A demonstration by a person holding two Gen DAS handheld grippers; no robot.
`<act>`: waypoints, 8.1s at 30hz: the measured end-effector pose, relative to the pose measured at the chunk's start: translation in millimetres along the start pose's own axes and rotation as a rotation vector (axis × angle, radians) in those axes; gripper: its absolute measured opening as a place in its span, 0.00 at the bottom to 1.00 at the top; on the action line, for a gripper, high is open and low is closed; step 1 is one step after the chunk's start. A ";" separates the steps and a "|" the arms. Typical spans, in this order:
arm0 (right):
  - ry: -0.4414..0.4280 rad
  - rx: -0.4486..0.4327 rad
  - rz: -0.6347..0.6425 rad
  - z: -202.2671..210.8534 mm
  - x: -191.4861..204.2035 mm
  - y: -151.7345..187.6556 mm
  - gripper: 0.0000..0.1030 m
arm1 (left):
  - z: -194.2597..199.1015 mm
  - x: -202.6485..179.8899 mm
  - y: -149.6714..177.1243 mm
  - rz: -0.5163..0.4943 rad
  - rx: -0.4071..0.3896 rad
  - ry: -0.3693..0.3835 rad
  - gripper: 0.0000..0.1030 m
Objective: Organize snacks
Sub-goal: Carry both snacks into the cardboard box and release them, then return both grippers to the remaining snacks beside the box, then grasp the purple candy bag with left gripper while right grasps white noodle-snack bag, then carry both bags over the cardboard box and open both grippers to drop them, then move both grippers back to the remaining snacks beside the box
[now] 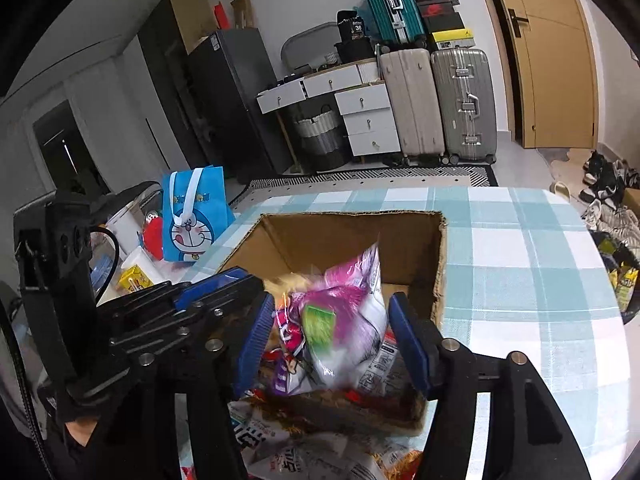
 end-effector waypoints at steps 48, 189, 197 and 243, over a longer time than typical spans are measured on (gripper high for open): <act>0.105 0.107 0.054 59.0 -34.1 97.0 1.00 | 86.8 38.1 108.1 0.071 0.107 -0.114 0.99; 0.011 -0.156 -0.030 90.4 5.0 -4.4 0.60 | 98.7 -10.5 -20.2 0.033 -0.155 -0.026 0.19; 0.007 -0.115 -0.022 60.0 8.9 -11.0 0.60 | 65.0 3.1 -21.4 0.062 -0.131 -0.029 0.19; 0.157 -0.172 0.111 47.4 0.1 3.9 0.99 | 26.6 8.3 8.2 0.040 -0.030 -0.003 0.85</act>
Point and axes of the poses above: each gripper's, at about its wrist camera, not at the fingertips, and z roughly against the way its jaws point, x to its left, y to its underside, the point moved 10 cm from there along -z, roughly the way its jaws point, and after that the axes turned 15 degrees about y, right-handed, at the moved point
